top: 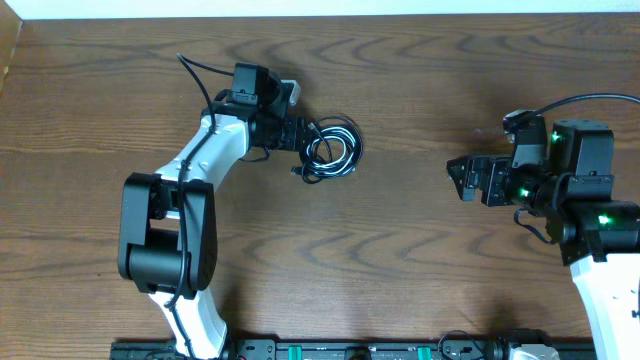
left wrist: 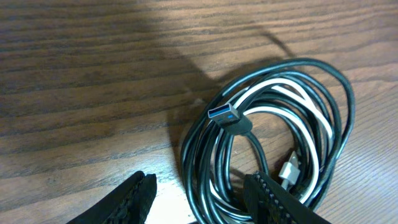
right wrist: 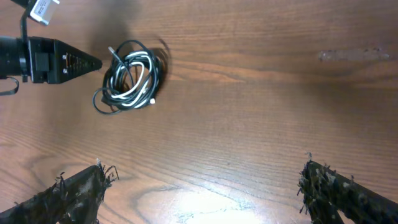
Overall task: Untangle cables
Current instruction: 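Move the left gripper forward to the black-and-white cable bundle, then grasp the black cable loops with the left gripper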
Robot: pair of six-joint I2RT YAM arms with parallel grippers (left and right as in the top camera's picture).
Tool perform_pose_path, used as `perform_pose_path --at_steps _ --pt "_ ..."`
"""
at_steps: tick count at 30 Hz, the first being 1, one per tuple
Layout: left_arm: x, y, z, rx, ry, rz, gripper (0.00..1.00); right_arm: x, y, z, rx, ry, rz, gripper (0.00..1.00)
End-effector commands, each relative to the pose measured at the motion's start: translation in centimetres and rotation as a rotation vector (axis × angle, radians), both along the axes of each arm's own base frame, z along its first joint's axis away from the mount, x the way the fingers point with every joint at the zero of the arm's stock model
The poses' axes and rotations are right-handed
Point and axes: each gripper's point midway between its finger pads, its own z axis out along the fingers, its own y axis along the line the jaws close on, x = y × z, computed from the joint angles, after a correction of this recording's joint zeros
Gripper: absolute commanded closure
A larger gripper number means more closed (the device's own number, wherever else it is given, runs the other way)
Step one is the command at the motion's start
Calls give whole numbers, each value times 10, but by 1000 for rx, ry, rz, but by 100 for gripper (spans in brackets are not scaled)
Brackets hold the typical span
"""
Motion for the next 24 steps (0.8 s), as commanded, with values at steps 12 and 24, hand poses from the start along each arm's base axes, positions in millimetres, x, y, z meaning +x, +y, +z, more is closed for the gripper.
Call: perform_pose_path --at_steps 12,24 --pt "-14 3 -30 19 119 37 57 3 3 -12 11 57 3 4" --pt "-17 4 -39 20 148 49 67 2 2 -13 10 65 2 4"
